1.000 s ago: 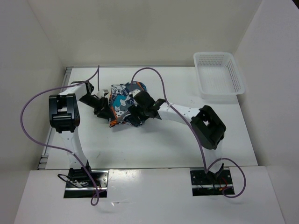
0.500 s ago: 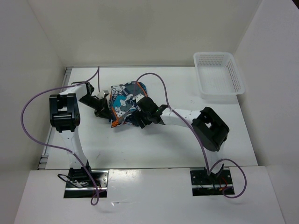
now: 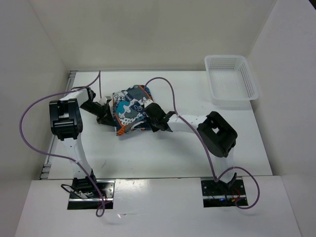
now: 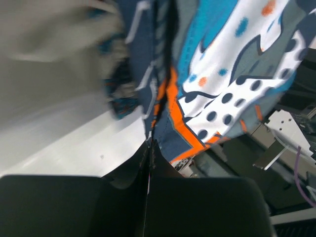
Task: Fold and stack the shorts
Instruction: Fold the shorts
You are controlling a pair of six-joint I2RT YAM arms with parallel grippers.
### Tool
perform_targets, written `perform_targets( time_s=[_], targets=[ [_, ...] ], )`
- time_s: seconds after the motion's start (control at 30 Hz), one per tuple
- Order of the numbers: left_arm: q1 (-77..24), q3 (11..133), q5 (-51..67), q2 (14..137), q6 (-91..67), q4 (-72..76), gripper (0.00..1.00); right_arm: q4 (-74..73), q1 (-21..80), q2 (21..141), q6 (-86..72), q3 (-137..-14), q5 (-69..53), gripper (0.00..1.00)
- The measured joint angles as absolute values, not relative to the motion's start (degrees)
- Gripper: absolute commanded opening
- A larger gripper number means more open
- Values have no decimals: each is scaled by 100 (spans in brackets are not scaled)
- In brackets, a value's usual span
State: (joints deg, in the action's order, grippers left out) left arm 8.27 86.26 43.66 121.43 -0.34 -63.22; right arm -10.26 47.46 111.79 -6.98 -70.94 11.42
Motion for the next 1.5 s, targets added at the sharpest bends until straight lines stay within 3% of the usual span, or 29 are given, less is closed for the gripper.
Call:
perform_targets(
  time_s=[0.37, 0.4, 0.43, 0.47, 0.53, 0.57, 0.63, 0.73, 0.83, 1.03, 1.13, 1.27, 1.5],
  targets=[
    [1192, 8637, 3844, 12178, -45, -6451, 0, -923, 4425, 10077, 19, -6180, 1253, 0],
    [1140, 8637, 3813, 12178, -45, -6455, 0, -926, 4425, 9961, 78, -6119, 1188, 5],
    [1079, 8637, 3767, 12178, -43, -6455, 0, -928, 4425, 9861, 154, -6062, 1114, 20],
    [1015, 8637, 3710, 12178, -38, -6453, 4, -943, 4434, 9789, 233, -6027, 1020, 43],
    [904, 8637, 3627, 12178, -27, -6453, 11, -1007, 4458, 9710, 425, -5979, 821, 57],
    [860, 8635, 3618, 12178, -23, -6451, 23, -1041, 4464, 9688, 510, -5957, 709, 65],
    [797, 8635, 3621, 12180, -10, -6449, 45, -1157, 4480, 9655, 746, -5955, 502, 69],
    [762, 8635, 3627, 12180, -25, -6455, 62, -1380, 4504, 9369, 1107, -5885, 244, 71],
    [775, 8635, 3632, 12178, -23, -6499, 64, -1627, 4477, 8569, 1507, -5655, -58, 64],
    [996, 8855, 3575, 11961, -32, -6582, 61, -1533, 4458, 7314, 1710, -5745, -515, 35],
    [849, 9164, 3500, 11605, -34, -6532, 61, -1291, 4458, 8020, 1531, -6263, -604, 29],
    [-115, 9371, 3527, 11146, -25, -6324, 61, -856, 4458, 9349, 1365, -6442, -696, 26],
    [-1039, 8370, 3472, 11570, -25, -5931, 61, -711, 4447, 10232, 1028, -6130, -696, 24]
  ],
)
